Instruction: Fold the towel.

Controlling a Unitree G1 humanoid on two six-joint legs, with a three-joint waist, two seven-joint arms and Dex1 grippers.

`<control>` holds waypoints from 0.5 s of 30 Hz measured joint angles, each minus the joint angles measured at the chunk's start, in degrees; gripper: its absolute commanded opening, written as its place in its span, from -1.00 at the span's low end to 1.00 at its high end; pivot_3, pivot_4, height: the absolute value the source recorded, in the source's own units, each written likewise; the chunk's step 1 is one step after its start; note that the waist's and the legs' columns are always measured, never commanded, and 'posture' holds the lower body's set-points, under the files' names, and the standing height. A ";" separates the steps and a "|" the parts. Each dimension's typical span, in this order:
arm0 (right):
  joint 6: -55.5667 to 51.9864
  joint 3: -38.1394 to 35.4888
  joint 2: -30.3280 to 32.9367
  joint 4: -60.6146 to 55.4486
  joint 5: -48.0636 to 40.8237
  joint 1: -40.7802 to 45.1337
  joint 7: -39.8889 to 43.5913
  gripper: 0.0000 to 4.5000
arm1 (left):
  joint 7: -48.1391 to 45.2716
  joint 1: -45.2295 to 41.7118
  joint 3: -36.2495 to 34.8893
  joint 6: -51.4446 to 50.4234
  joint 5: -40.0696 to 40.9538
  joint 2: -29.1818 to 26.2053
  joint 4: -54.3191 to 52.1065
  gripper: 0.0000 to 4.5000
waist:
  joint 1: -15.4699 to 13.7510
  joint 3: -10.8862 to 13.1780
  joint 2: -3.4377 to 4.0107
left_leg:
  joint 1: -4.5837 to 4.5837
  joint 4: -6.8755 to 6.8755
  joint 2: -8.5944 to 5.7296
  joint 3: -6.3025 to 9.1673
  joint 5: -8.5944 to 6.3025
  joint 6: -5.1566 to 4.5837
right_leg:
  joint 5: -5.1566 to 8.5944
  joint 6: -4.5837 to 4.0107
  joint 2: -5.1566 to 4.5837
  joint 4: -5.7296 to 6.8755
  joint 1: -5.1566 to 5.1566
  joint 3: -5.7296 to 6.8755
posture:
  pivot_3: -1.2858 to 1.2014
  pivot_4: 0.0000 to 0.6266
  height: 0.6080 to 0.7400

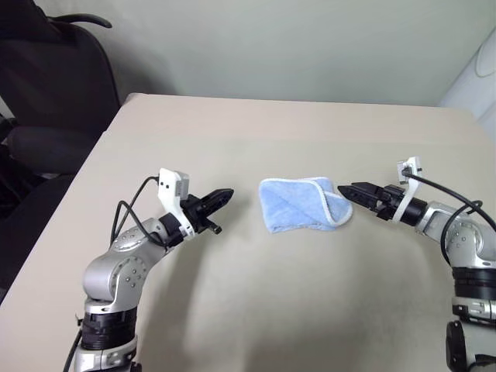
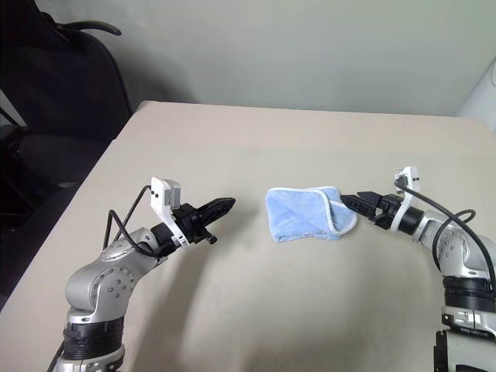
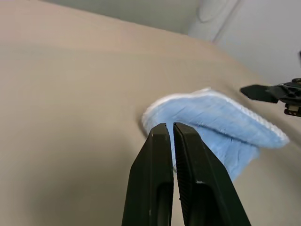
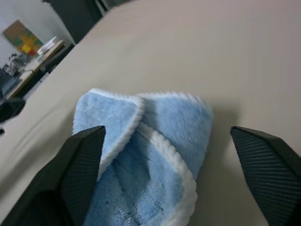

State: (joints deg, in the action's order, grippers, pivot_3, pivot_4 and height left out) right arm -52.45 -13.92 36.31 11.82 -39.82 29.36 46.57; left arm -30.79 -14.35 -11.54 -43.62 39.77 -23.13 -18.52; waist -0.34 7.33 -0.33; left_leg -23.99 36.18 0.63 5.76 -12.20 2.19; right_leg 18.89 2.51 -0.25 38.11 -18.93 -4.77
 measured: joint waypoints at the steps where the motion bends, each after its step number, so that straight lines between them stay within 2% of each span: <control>1: -1.75 -0.02 0.02 1.82 -0.50 0.91 0.06 0.99 | 0.25 0.25 0.00 0.00 0.15 0.13 -0.35 -0.88 | 0.01 0.00 0.00 | 0.00 0.00 0.00 0.00 0.00 0.00 | 0.00 0.00 0.00 0.00 0.00 0.00 | 0.03 -0.52 1.00; 8: -7.25 1.92 -0.27 8.32 -0.66 4.00 3.39 0.99 | 2.63 1.96 0.23 0.01 1.13 1.67 -1.58 -0.88 | 0.24 0.00 0.01 | 0.01 0.00 0.00 -0.02 0.00 0.00 | -0.01 -0.02 0.01 0.01 -0.01 0.00 | 0.03 -0.52 1.00; 15: -8.56 5.29 -4.23 9.30 -0.50 5.54 5.38 0.99 | 3.90 3.24 1.52 0.01 1.24 3.00 -1.78 -0.88 | 0.29 0.00 0.01 | 0.01 0.00 0.00 -0.02 0.00 0.00 | -0.02 -0.03 0.02 0.02 -0.01 0.01 | 0.03 -0.52 1.00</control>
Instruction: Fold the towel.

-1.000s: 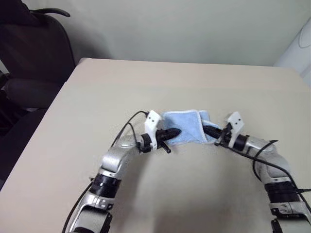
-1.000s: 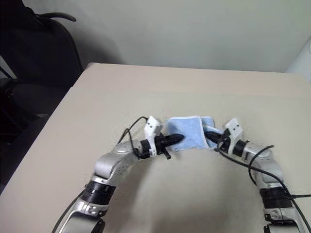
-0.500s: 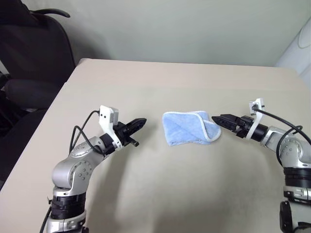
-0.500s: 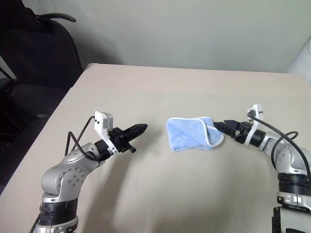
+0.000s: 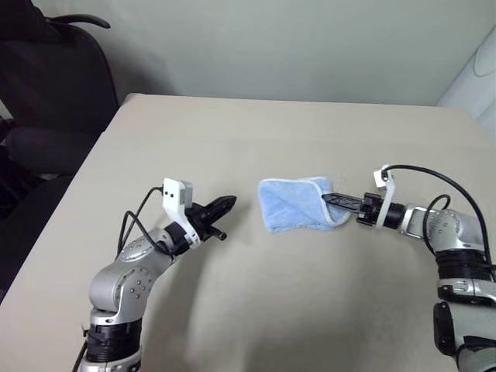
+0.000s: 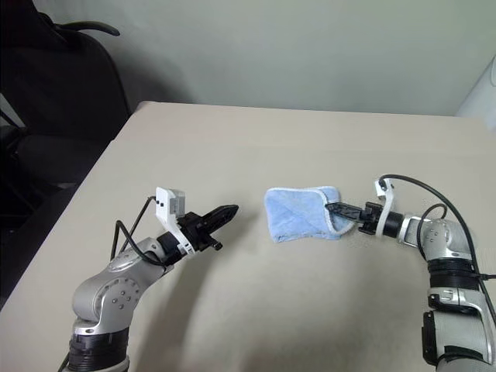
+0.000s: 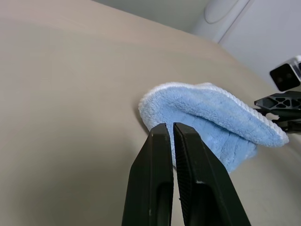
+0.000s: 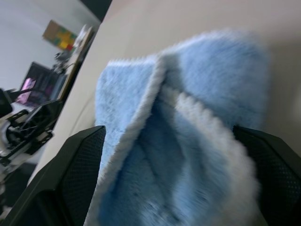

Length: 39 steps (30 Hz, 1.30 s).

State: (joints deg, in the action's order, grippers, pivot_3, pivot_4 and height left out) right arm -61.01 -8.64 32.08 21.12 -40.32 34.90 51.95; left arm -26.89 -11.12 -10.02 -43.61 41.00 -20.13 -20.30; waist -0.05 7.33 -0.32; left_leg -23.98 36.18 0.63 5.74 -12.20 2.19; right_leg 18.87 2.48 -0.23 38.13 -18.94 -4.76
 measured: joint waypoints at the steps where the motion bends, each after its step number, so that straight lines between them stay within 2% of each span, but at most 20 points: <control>1: -0.08 0.24 -0.49 0.06 0.01 0.04 0.09 0.99 | 0.08 0.12 0.22 0.00 0.00 0.17 0.00 -0.88 | -0.02 0.00 0.00 | 0.00 0.00 0.00 0.00 0.00 0.00 | 0.00 0.00 0.00 0.00 0.00 0.00 | 0.03 -0.52 1.00; 9: 0.99 2.65 -2.96 -0.33 1.81 1.13 0.00 0.99 | 0.99 0.55 1.84 0.00 0.00 0.90 -0.09 -0.88 | 0.22 -0.01 -0.01 | 0.02 0.00 0.01 0.01 0.00 0.00 | -0.01 -0.02 0.01 0.01 0.00 0.01 | 0.03 -0.52 1.00; 10: 1.14 2.77 -3.21 -0.56 2.01 1.14 -0.17 0.91 | 1.01 0.65 1.92 0.01 0.00 0.92 -0.10 -0.88 | 0.25 -0.01 -0.01 | 0.03 -0.01 0.01 0.00 0.00 0.00 | -0.01 -0.03 0.01 0.00 0.00 0.01 | 0.03 -0.52 1.00; 12: 1.48 3.12 -3.60 -0.89 2.62 1.13 -0.65 0.72 | 1.05 0.72 2.17 0.01 0.00 1.01 -0.10 -0.88 | 0.52 -0.01 -0.01 | 0.04 -0.02 0.02 0.00 0.00 0.00 | -0.02 -0.03 0.02 0.00 0.00 0.01 | 0.03 -0.52 1.00; 18: 1.95 2.66 -3.83 -1.32 3.56 -0.48 -1.48 -0.26 | 1.23 0.88 2.26 0.01 0.00 1.05 -0.50 -0.88 | 0.55 -0.01 0.00 | 0.04 -0.03 0.03 0.00 0.00 0.00 | -0.02 -0.04 0.02 0.00 0.00 0.01 | 0.03 -0.52 1.00; 23: 0.54 -1.87 -4.44 -3.04 1.40 -2.09 -3.60 -0.98 | 1.30 1.08 2.31 0.01 0.04 1.31 -0.59 -0.88 | 0.53 -0.01 -0.01 | 0.04 -0.02 0.02 0.00 -0.01 0.00 | -0.02 -0.04 0.01 0.00 0.01 0.01 | 0.03 -0.52 1.00; 27: -2.31 -8.23 -4.96 -6.28 -2.50 -4.31 -7.44 -0.99 | 1.82 1.31 2.50 0.05 0.03 2.08 -0.71 -0.88 | 0.06 -0.01 0.00 | 0.03 0.00 0.00 0.00 0.00 0.00 | -0.02 -0.04 0.00 0.00 0.02 0.01 | 0.03 -0.52 1.00; 31: -2.63 -22.15 -4.99 -6.61 -9.11 -4.48 -14.71 -0.99 | 2.25 1.57 3.28 0.07 0.07 2.98 -1.22 -0.88 | -0.19 -0.01 0.00 | 0.02 0.00 -0.01 0.01 0.00 0.00 | -0.02 -0.03 -0.01 0.00 0.02 0.01 | 0.03 -0.52 1.00; 36: 3.76 -39.28 2.64 2.34 -11.31 -3.79 -25.73 -0.99 | 2.26 2.50 3.47 0.08 0.12 3.13 -1.47 -0.88 | -0.53 -0.01 0.00 | 0.03 -0.03 -0.01 0.02 -0.02 -0.03 | -0.02 -0.03 -0.04 0.00 0.02 0.00 | 0.03 -0.52 1.00; 39: 9.79 -45.06 8.88 13.25 -10.82 -2.08 -31.44 -0.99 | 2.09 2.12 4.05 0.09 0.14 3.21 -1.43 -0.88 | -0.51 -0.01 0.02 | 0.05 -0.06 -0.01 -0.01 -0.03 -0.04 | -0.02 -0.03 -0.05 0.01 0.02 -0.03 | 0.03 -0.52 1.00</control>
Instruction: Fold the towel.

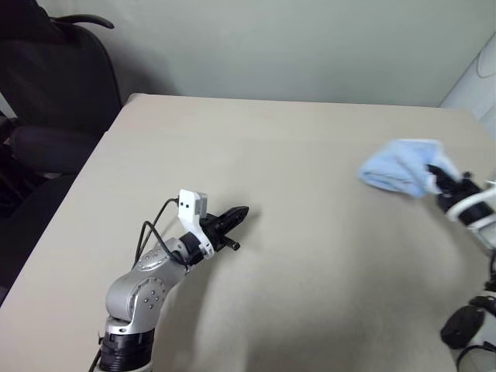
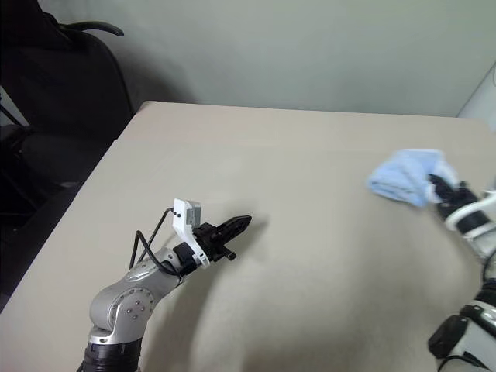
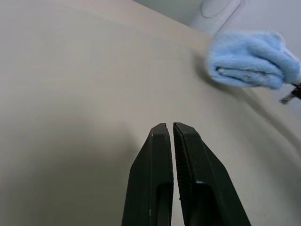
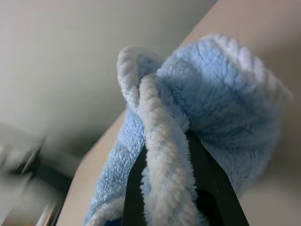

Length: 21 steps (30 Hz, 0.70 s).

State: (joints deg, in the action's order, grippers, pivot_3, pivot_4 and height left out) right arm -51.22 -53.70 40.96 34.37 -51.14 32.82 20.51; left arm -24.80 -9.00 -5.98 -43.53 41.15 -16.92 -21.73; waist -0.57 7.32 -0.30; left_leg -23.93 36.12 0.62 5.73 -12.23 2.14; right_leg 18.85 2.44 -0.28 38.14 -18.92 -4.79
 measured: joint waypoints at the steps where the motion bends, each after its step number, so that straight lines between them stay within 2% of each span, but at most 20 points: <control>1: 2.55 -0.86 1.82 3.60 0.90 0.73 -1.62 -0.99 | -0.17 -0.34 0.25 0.00 0.00 0.11 0.18 -0.88 | -0.01 0.00 0.00 | 0.01 -0.02 0.00 0.00 -0.01 -0.01 | 0.00 0.00 0.01 0.01 0.00 0.00 | 0.03 -0.52 1.00; 4: 10.70 -1.18 4.78 14.71 4.34 2.85 -6.79 -0.99 | -0.72 -2.74 1.61 0.00 -0.08 0.58 1.78 -0.88 | 0.16 -0.01 0.01 | 0.08 -0.03 0.03 -0.01 -0.04 -0.05 | 0.00 0.00 0.02 0.05 0.02 0.00 | 0.03 -0.52 1.00; 8: 16.77 1.68 4.30 23.35 8.48 3.57 -9.32 -0.99 | -1.14 -3.72 2.80 0.00 -0.30 1.21 2.80 -0.88 | 0.53 -0.04 0.21 | 0.08 -0.04 0.03 -0.12 -0.06 -0.07 | 0.00 0.00 0.00 0.07 -0.01 -0.05 | 0.03 -0.52 1.00; 11: 19.75 2.75 4.80 26.09 9.79 5.78 -10.26 -0.65 | -1.12 -3.79 3.14 0.00 -0.33 1.56 2.99 -0.88 | 0.60 -0.07 0.24 | 0.10 0.00 0.03 -0.13 -0.11 -0.16 | -0.01 -0.01 -0.01 0.12 0.00 -0.06 | 0.03 -0.52 1.00; 21: 21.92 -1.08 5.45 25.33 5.96 4.57 -11.52 0.82 | 0.21 -1.66 2.59 0.57 -0.31 2.43 2.75 -0.88 | -0.18 -0.07 0.24 | 0.08 0.03 0.03 -0.12 -0.14 -0.21 | -0.01 -0.02 -0.04 0.11 0.06 -0.03 | 0.03 -0.52 1.00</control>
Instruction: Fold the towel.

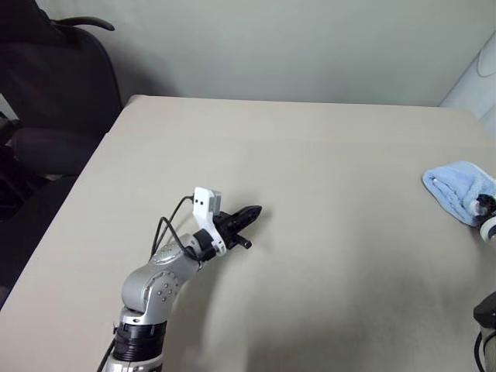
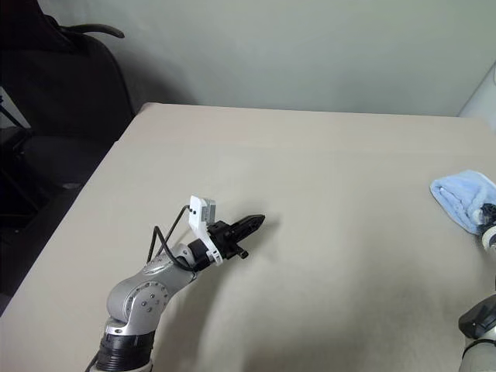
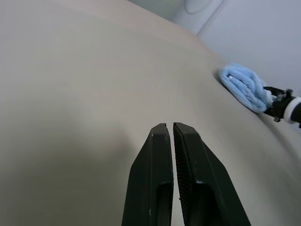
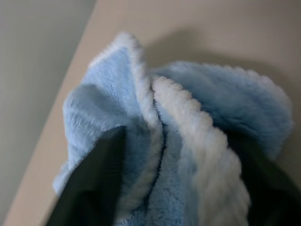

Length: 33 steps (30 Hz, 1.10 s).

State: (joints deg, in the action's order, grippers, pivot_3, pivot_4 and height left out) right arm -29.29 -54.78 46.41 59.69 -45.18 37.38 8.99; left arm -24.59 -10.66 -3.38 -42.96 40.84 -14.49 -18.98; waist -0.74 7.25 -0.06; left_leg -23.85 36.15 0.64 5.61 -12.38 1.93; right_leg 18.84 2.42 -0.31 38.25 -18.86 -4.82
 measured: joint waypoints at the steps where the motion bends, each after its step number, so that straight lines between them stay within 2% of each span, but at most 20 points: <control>1: -0.13 -0.62 0.01 -0.95 -0.65 -0.78 -0.06 0.98 | 0.01 0.23 -0.14 0.04 0.01 0.00 -0.13 -0.88 | -0.10 0.00 0.00 | 0.00 0.00 0.00 0.00 0.00 -0.01 | 0.00 0.00 0.00 0.00 0.00 0.00 | 0.03 -0.52 1.00; 5: -1.52 -3.95 0.37 -4.77 -3.01 -4.47 -3.41 0.99 | 0.01 0.48 -0.77 0.06 0.12 -0.15 -0.18 -0.88 | -0.38 0.00 0.00 | -0.01 0.00 0.00 0.00 -0.23 -0.38 | 0.00 0.00 0.00 -0.01 0.00 0.00 | 0.03 -0.52 1.00; 10: -5.87 -7.23 0.39 -11.17 -5.60 -9.00 -6.18 0.99 | -0.49 -0.53 -1.23 0.05 0.25 -0.87 0.58 -0.88 | -0.08 0.00 0.09 | 0.01 -0.01 0.00 -0.07 -0.25 -0.42 | 0.00 0.00 0.00 -0.01 -0.02 -0.03 | 0.03 -0.52 1.00; 13: -7.28 -7.19 0.50 -16.33 -6.18 -12.20 -5.76 0.99 | -1.23 -1.37 -1.25 0.06 0.21 -1.25 1.66 -0.88 | 0.04 0.01 0.09 | 0.00 -0.02 0.00 -0.07 -0.25 -0.41 | 0.00 0.00 0.01 -0.05 -0.02 -0.02 | 0.03 -0.52 1.00; 16: -3.98 -4.13 0.50 -20.26 -2.85 -15.70 -3.19 0.99 | -1.17 -2.30 -1.71 0.45 -0.22 -1.73 3.45 -0.88 | 0.09 0.00 0.12 | 0.01 -0.01 0.00 -0.06 -0.29 -0.48 | 0.00 0.00 0.00 -0.05 -0.02 -0.03 | 0.03 -0.52 1.00; 20: 4.02 6.92 0.44 -30.63 4.66 -17.61 5.36 0.99 | 2.08 -6.71 -4.55 5.59 -4.83 -1.67 9.78 -0.88 | 0.90 -0.01 0.31 | 0.08 0.00 0.02 -0.09 -0.30 -0.50 | 0.00 0.00 0.06 -0.03 -0.02 -0.04 | 0.03 -0.52 1.00; 23: 7.53 18.15 -0.44 -42.32 8.84 -17.78 12.77 0.99 | 3.37 -8.49 -5.15 11.39 -10.03 -3.20 13.03 -0.88 | 1.88 -0.01 0.35 | 0.11 -0.03 0.06 -0.08 -0.20 -0.33 | 0.00 0.00 0.14 -0.12 -0.08 -0.11 | 0.03 -0.52 1.00; 26: 8.61 29.31 -4.55 -51.29 10.23 -17.63 20.22 0.99 | 2.35 -8.04 -4.47 15.65 -13.38 -3.73 13.29 -0.88 | 2.04 -0.04 0.24 | 0.07 0.06 0.03 0.06 -0.12 -0.19 | -0.01 0.03 0.16 -0.15 -0.02 -0.11 | 0.03 -0.52 1.00; 33: 8.33 43.65 -13.60 -51.93 16.23 -16.08 22.83 0.99 | 2.35 -4.90 -4.48 17.58 -15.16 -2.86 13.03 -0.88 | 0.73 -0.04 0.25 | -0.20 0.29 -0.08 0.23 -0.08 -0.11 | -0.07 0.12 0.02 -0.14 -0.12 -0.04 | 0.03 -0.52 1.00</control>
State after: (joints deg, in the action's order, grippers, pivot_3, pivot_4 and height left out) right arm -20.96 -11.13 32.81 7.76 -28.96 21.30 31.82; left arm -22.25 -15.56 -7.86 -25.37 25.68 -17.35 -5.94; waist -0.01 7.22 0.19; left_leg -24.05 36.44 0.56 5.84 -12.45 1.82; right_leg 18.77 2.54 -0.30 38.11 -18.98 -4.86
